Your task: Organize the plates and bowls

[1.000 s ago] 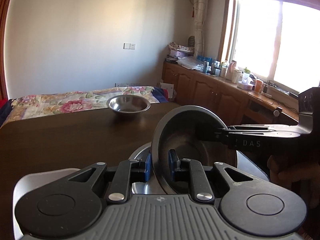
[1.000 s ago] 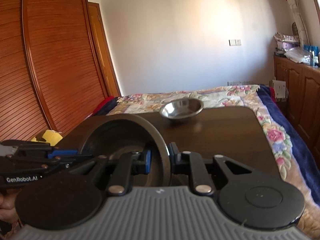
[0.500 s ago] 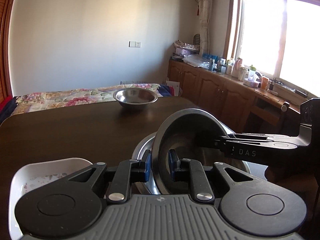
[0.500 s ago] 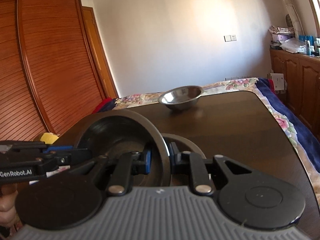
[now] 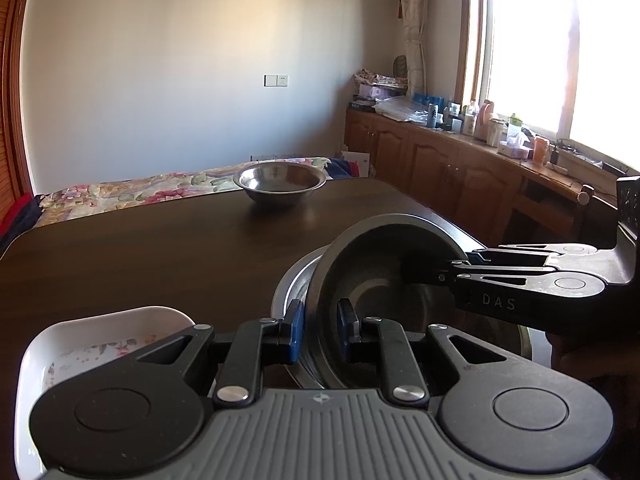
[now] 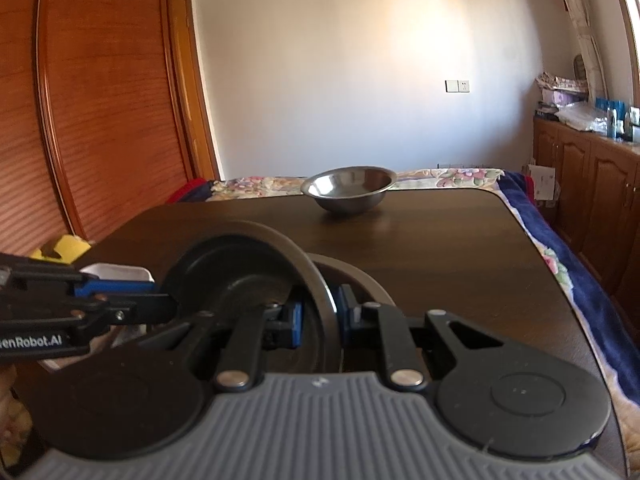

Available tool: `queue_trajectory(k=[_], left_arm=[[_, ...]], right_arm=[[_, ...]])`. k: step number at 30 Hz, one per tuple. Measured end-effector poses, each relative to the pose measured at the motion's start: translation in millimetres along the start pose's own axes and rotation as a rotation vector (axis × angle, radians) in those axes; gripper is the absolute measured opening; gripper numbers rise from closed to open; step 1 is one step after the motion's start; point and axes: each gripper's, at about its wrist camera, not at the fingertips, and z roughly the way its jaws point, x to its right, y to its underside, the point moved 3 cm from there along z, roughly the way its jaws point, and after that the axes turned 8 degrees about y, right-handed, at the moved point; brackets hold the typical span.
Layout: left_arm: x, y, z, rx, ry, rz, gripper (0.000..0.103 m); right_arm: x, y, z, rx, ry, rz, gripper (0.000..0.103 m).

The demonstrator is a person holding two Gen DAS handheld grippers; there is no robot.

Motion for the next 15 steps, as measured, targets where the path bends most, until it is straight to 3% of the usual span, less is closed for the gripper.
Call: queue_trajectory(k=[4,15], left_arm=[[-1.6,1.3,-1.3,0.004,0.006,-0.011,0.02],[-4.1,3.6,-5.7,0.022,0.013,-0.028,0.02]], right_arm=[[-2.6,-1.5,2.3,-0.013,0.02,-0.05,0.013],[-6.2,-1.2,3.6,-0.051,0.019,-0.123,0.014]])
